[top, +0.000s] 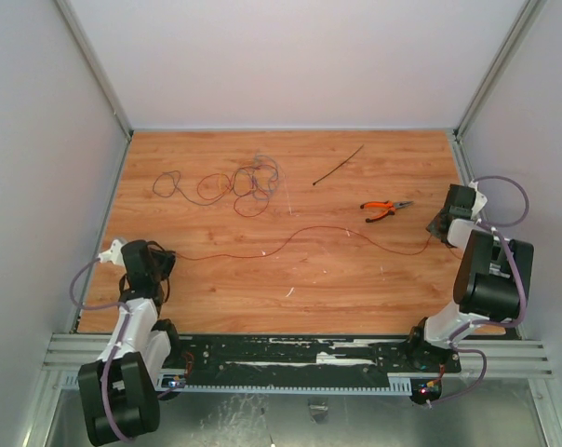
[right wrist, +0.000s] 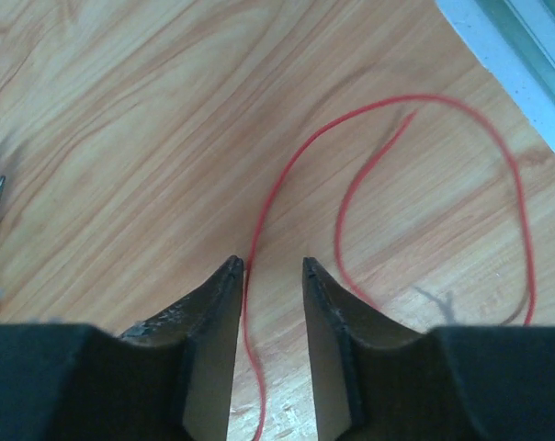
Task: Zip-tie the wires
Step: Straighten the cable at the center of the board, then pick up the cable at the center of the board.
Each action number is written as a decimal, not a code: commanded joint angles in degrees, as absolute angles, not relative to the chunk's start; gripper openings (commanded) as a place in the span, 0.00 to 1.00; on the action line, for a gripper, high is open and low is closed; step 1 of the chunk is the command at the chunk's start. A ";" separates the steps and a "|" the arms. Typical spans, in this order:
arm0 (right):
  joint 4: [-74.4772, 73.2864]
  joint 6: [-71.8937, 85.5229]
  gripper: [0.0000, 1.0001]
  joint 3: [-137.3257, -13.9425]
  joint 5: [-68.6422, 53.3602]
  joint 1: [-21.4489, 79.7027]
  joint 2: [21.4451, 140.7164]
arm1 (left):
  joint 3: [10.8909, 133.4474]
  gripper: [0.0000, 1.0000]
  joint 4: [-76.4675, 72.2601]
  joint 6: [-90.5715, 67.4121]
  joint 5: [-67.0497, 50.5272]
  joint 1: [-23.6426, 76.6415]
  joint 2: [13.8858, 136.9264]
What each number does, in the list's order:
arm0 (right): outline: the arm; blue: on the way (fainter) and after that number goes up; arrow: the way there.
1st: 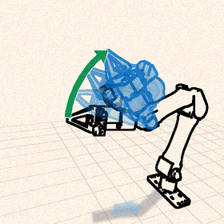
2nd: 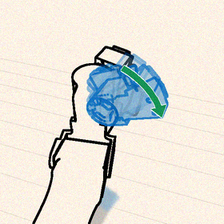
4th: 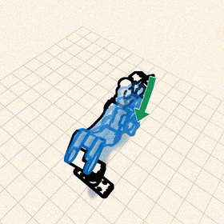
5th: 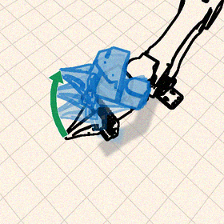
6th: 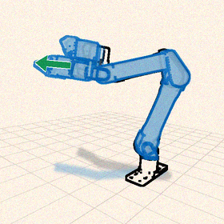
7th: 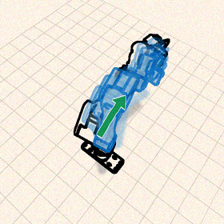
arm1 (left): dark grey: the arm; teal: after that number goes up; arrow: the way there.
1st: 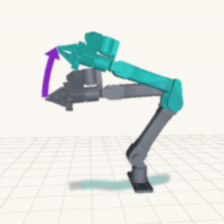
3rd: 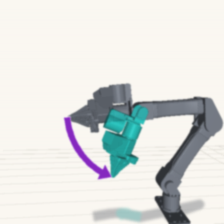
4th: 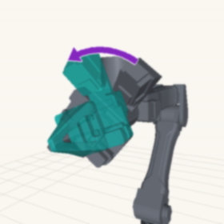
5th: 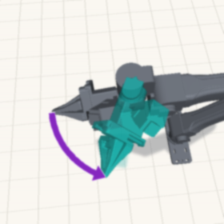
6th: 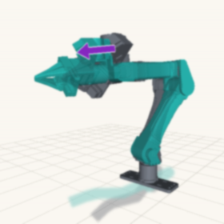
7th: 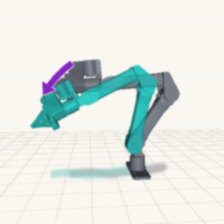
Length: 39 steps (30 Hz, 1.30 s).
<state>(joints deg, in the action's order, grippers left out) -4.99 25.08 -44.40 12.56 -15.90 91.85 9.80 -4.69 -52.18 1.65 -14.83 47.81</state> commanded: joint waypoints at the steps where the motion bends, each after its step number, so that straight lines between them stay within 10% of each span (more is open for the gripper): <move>1: -7.46 24.03 0.36 -44.92 10.93 -16.08 90.51 | 8.02 0.11 -7.85 -54.29 1.28 -15.15 45.97; 10: -10.49 22.93 0.45 -47.28 7.01 -16.09 87.51 | 6.49 0.44 -8.37 -55.10 1.12 -15.12 45.33; 17: -11.86 21.55 0.93 -47.79 4.61 -16.04 82.35 | 10.54 0.67 -4.43 -55.11 1.25 -15.12 45.88; 24: -14.74 21.89 0.99 -50.00 6.63 -16.08 80.35 | 16.35 0.97 1.12 -52.19 4.92 -15.15 45.79; 39: -17.52 18.81 0.99 -53.10 10.32 -15.27 73.66 | 30.97 0.98 -1.56 -35.41 -10.12 -11.59 51.34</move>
